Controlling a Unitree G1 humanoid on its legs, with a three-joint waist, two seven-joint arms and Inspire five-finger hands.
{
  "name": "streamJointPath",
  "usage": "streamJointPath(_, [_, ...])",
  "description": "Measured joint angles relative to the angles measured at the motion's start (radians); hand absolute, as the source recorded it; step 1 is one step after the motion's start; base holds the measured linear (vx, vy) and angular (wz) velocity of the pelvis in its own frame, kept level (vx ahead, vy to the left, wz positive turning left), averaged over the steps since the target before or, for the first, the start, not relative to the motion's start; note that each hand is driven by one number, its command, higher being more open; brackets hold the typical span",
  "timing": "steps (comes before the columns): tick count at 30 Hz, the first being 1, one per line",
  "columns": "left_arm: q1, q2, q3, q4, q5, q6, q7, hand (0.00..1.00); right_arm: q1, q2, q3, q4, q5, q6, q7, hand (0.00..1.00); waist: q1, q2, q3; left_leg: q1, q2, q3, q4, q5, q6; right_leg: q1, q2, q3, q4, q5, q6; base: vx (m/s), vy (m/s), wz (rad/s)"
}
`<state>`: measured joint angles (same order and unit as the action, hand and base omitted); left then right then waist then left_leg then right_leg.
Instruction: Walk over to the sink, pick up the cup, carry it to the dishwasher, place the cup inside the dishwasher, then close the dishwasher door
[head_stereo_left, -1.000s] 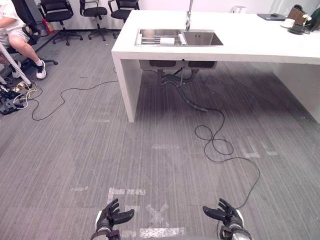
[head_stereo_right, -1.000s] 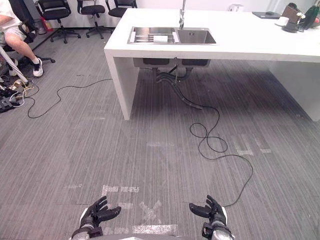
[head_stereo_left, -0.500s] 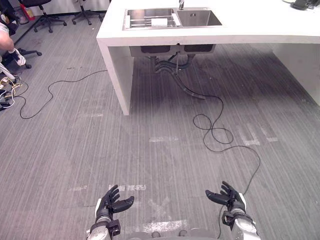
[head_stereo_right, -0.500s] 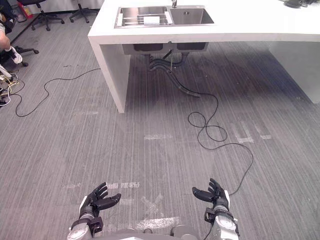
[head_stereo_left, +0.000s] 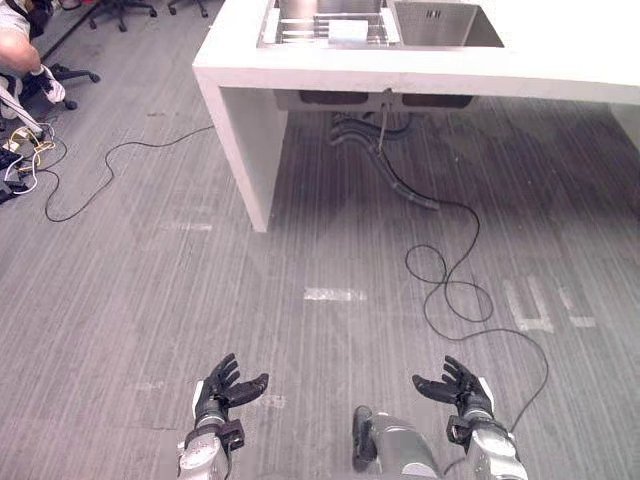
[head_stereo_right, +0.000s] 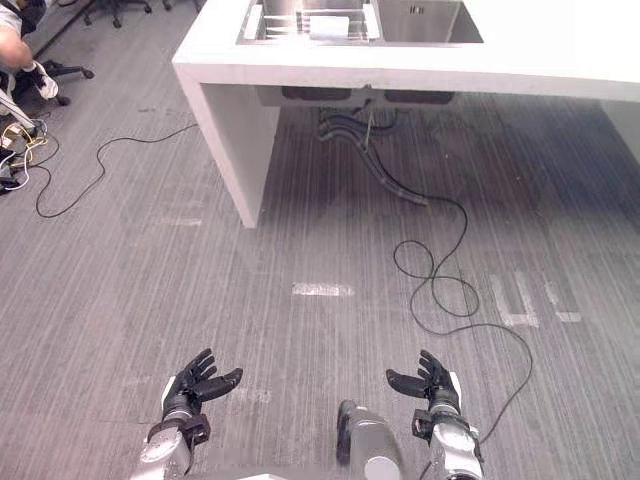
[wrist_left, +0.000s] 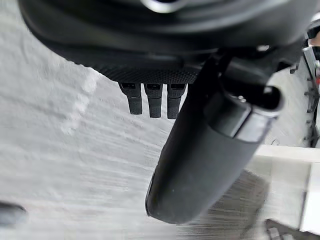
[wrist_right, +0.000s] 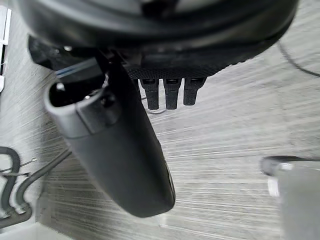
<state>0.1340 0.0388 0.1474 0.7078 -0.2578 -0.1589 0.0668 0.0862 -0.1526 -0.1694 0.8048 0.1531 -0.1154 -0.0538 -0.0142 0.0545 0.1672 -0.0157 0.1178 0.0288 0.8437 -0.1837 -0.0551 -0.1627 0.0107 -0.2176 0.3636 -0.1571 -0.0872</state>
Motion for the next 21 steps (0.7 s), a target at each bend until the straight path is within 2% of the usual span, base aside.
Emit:
streamJointPath(2, [0.015, -0.016, 0.001, -0.019, -0.009, -0.001, -0.001, 0.9, 0.021, 0.015, 0.007, -0.033, 0.024, 0.0, -0.007, 0.9, 0.017, -0.005, 0.007, -0.088, 0.059, 0.062, 0.198, -0.012, 0.016, 0.096, 0.01, 0.004, -0.053, -0.011, -0.017, 0.39, -0.133, 0.01])
streamJointPath(3, [0.032, -0.03, 0.0, -0.052, -0.018, 0.0, -0.002, 0.9, 0.022, 0.028, 0.006, -0.064, 0.041, -0.004, -0.014, 0.9, 0.031, -0.017, 0.012, -0.193, 0.098, 0.106, 0.255, -0.021, 0.018, 0.158, 0.011, 0.022, -0.103, -0.022, -0.032, 0.31, -0.09, -0.2])
streamJointPath(5, [0.045, -0.031, 0.0, -0.079, -0.018, 0.001, -0.002, 0.9, 0.017, 0.039, 0.007, -0.079, 0.052, -0.005, -0.014, 0.9, 0.04, -0.014, 0.011, -0.258, 0.11, 0.125, 0.215, -0.025, 0.016, 0.188, 0.01, 0.038, -0.131, -0.035, -0.048, 0.24, 0.001, -0.24])
streamJointPath(6, [0.047, -0.029, 0.0, -0.086, -0.018, 0.0, -0.002, 0.9, 0.011, 0.046, 0.006, -0.075, 0.052, -0.006, -0.014, 0.9, 0.053, -0.015, 0.011, -0.293, 0.103, 0.136, 0.134, -0.034, 0.022, 0.215, 0.005, 0.051, -0.155, -0.036, -0.045, 0.21, 0.05, -0.3])
streamJointPath(7, [0.048, -0.028, 0.002, -0.086, -0.018, 0.0, -0.002, 0.9, 0.008, 0.052, 0.002, -0.07, 0.052, -0.005, -0.014, 0.9, 0.067, -0.015, 0.012, -0.307, 0.093, 0.152, 0.03, -0.045, 0.013, 0.234, -0.002, 0.062, -0.169, -0.035, -0.032, 0.37, 0.133, -0.3])
streamJointPath(8, [0.048, -0.032, 0.002, -0.085, -0.018, 0.001, -0.002, 0.9, 0.006, 0.055, -0.003, -0.064, 0.052, -0.004, -0.015, 0.9, 0.078, -0.016, 0.013, -0.315, 0.06, 0.151, -0.126, -0.046, 0.013, 0.257, -0.017, 0.074, -0.174, -0.047, -0.014, 0.28, 0.129, -0.21])
streamJointPath(9, [0.048, -0.035, 0.002, -0.082, -0.018, 0.001, -0.002, 0.9, 0.001, 0.055, -0.007, -0.057, 0.052, -0.004, -0.016, 0.9, 0.081, -0.016, 0.013, -0.316, 0.033, 0.142, -0.213, -0.038, 0.011, 0.263, -0.026, 0.079, -0.174, -0.057, -0.004, 0.35, 0.173, -0.18])
streamJointPath(10, [0.05, -0.045, 0.002, -0.077, -0.018, 0.001, -0.003, 0.9, -0.013, 0.053, -0.023, -0.035, 0.052, -0.004, -0.018, 0.9, 0.085, -0.011, 0.01, -0.312, -0.009, 0.113, -0.394, 0.012, 0.0, 0.27, -0.04, 0.092, -0.169, -0.079, 0.024, 0.29, 0.18, -0.29])
streamJointPath(11, [0.052, -0.049, 0.002, -0.066, -0.018, 0.0, -0.003, 0.9, -0.027, 0.045, -0.022, -0.004, 0.052, -0.005, -0.02, 0.9, 0.093, 0.0, 0.005, -0.299, -0.025, 0.085, -0.487, 0.105, 0.004, 0.272, -0.036, 0.116, -0.161, -0.101, 0.047, 0.39, 0.267, -0.65])
streamJointPath(12, [0.047, -0.039, 0.0, -0.035, -0.018, 0.001, -0.002, 0.9, -0.052, 0.052, -0.017, 0.047, 0.052, -0.001, -0.019, 0.9, 0.109, -0.014, 0.0, -0.277, -0.043, 0.105, -0.476, 0.131, 0.061, 0.282, -0.053, 0.16, -0.143, -0.13, 0.069, 0.58, 0.356, -0.56])
streamJointPath(13, [0.039, -0.018, 0.0, -0.016, -0.018, 0.002, -0.002, 0.9, -0.05, 0.061, -0.014, 0.052, 0.051, 0.002, -0.016, 0.9, 0.106, -0.043, -0.008, -0.284, -0.069, 0.115, -0.447, 0.082, 0.08, 0.283, -0.082, 0.193, -0.127, -0.148, 0.092, 0.53, 0.301, -0.37])
streamJointPath(14, [0.033, -0.014, 0.0, -0.003, -0.018, 0.002, -0.002, 0.9, -0.048, 0.061, -0.016, 0.052, 0.051, 0.002, -0.016, 0.9, 0.105, -0.046, -0.008, -0.286, -0.076, 0.119, -0.427, 0.057, 0.088, 0.276, -0.09, 0.212, -0.098, -0.155, 0.104, 0.44, 0.226, -0.05])
streamJointPath(16, [0.034, -0.016, -0.017, 0.007, -0.018, 0.007, -0.002, 0.9, -0.04, 0.062, -0.019, 0.053, 0.05, 0.003, -0.014, 0.9, 0.105, -0.055, -0.009, -0.242, -0.093, 0.146, -0.399, -0.004, 0.098, 0.224, -0.114, 0.26, 0.085, -0.17, 0.141, 0.34, 0.175, -0.25])
streamJointPath(17, [0.053, -0.011, -0.037, 0.007, -0.018, 0.008, -0.002, 0.9, -0.035, 0.063, -0.015, 0.056, 0.049, 0.003, -0.009, 0.9, 0.104, -0.057, -0.009, -0.186, -0.102, 0.168, -0.399, -0.034, 0.117, 0.17, -0.13, 0.279, 0.275, -0.145, 0.215, 0.49, 0.202, -0.35])
streamJointPath(18, [0.06, 0.001, -0.059, 0.008, -0.018, 0.009, -0.002, 0.9, -0.037, 0.065, -0.007, 0.069, 0.039, 0.003, -0.006, 0.9, 0.087, -0.057, -0.009, -0.134, -0.108, 0.171, -0.396, -0.066, 0.126, 0.108, -0.138, 0.282, 0.461, -0.127, 0.298, 0.49, 0.168, -0.21])
streamJointPath(19, [0.059, 0.007, -0.069, 0.008, -0.018, 0.01, -0.002, 0.9, -0.036, 0.065, -0.001, 0.074, 0.039, 0.004, -0.004, 0.9, 0.078, -0.058, -0.01, -0.111, -0.11, 0.168, -0.397, -0.079, 0.128, 0.081, -0.143, 0.274, 0.531, -0.13, 0.293, 0.39, 0.076, 0.01])
streamJointPath(20, [0.052, 0.011, -0.08, 0.006, -0.017, 0.01, -0.002, 0.9, -0.033, 0.07, 0.001, 0.075, 0.034, 0.006, 0.002, 0.9, 0.071, -0.061, -0.011, -0.063, -0.112, 0.168, -0.413, -0.098, 0.126, 0.016, -0.15, 0.245, 0.619, -0.144, 0.266, 0.39, 0.025, 0.06])
streamJointPath(21, [0.04, 0.013, -0.079, 0.004, -0.017, 0.01, -0.002, 0.9, -0.033, 0.074, 0.002, 0.074, 0.018, 0.006, 0.009, 0.9, 0.066, -0.062, -0.012, -0.021, -0.11, 0.167, -0.438, -0.109, 0.12, -0.044, -0.152, 0.21, 0.639, -0.159, 0.236, 0.38, -0.002, 0.03])
